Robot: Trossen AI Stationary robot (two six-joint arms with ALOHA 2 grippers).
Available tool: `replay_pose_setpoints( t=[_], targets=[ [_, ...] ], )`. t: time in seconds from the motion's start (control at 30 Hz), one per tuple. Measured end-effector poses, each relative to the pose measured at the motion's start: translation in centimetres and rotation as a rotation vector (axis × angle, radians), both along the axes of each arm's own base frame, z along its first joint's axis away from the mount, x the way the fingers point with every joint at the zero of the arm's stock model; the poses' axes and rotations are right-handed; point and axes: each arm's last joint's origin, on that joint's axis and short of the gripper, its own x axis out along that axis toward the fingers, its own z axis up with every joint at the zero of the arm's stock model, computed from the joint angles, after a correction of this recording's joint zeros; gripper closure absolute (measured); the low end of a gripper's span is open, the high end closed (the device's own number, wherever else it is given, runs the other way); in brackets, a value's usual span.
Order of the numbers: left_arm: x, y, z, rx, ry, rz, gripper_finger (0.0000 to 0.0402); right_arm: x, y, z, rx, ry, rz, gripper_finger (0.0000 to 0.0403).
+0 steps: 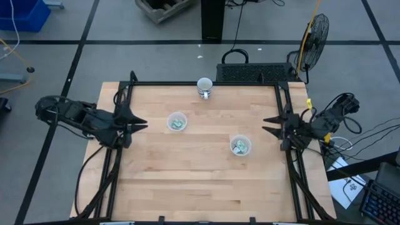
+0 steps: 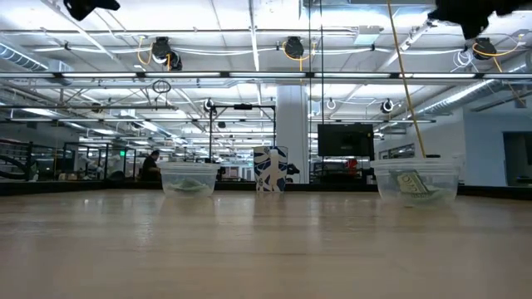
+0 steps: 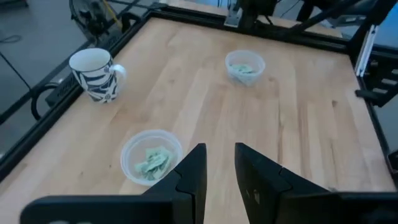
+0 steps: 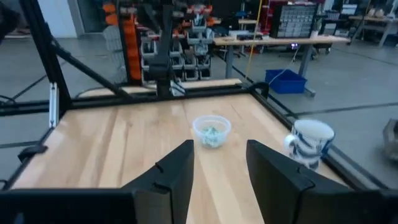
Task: Pick and place Stevia / Truvia into bins
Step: Return to Home Position
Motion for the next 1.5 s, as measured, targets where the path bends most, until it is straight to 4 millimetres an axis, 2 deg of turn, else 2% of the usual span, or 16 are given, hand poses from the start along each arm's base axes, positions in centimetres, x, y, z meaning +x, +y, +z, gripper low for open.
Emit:
replay_pose_setpoints(
  t=[0.17, 0.33, 0.47, 0.8, 0.97, 1.17, 1.33, 1.5],
  targets=[
    [-2.5, 0.7, -1.0, -0.029, -0.067, -0.007, 0.0314, -0.6, -0.5, -3.0, 0.064, -0.084, 0.0, 0.0262],
    [-5.3, 1.7, -2.6, -0.065, -0.179, -0.005, 0.0314, -2.1, -1.4, -3.3, 0.08, -0.184, 0.007, 0.0261],
    [-6.6, 2.2, -4.8, -0.084, -0.281, 0.013, 0.0314, -2.5, -1.7, -4.4, 0.11, -0.174, 0.002, 0.0261],
    [-4.2, 1.1, -10.2, -0.012, -0.595, -0.145, 0.0314, -1.6, -1.0, -6.0, 0.147, -0.182, 0.025, 0.0261],
    [-2.5, 0.3, -13.4, -0.003, -0.634, -0.243, 0.0314, -1.1, -0.7, -6.7, 0.183, -0.212, 0.024, 0.0263],
    [-1.5, -0.6, -16.9, 0.053, -0.638, -0.411, 0.0314, -0.1, 0.1, -9.0, 0.215, -0.256, 0.057, 0.0262],
    [-1.3, -0.6, -17.5, 0.021, -0.617, -0.421, 0.0314, 0.5, 0.5, -11.1, 0.231, -0.283, 0.058, 0.0261],
    [-1.3, -0.6, -17.5, 0.016, -0.615, -0.407, 0.0314, 0.4, 0.5, -10.2, 0.244, -0.378, 0.081, 0.0261]
  ],
)
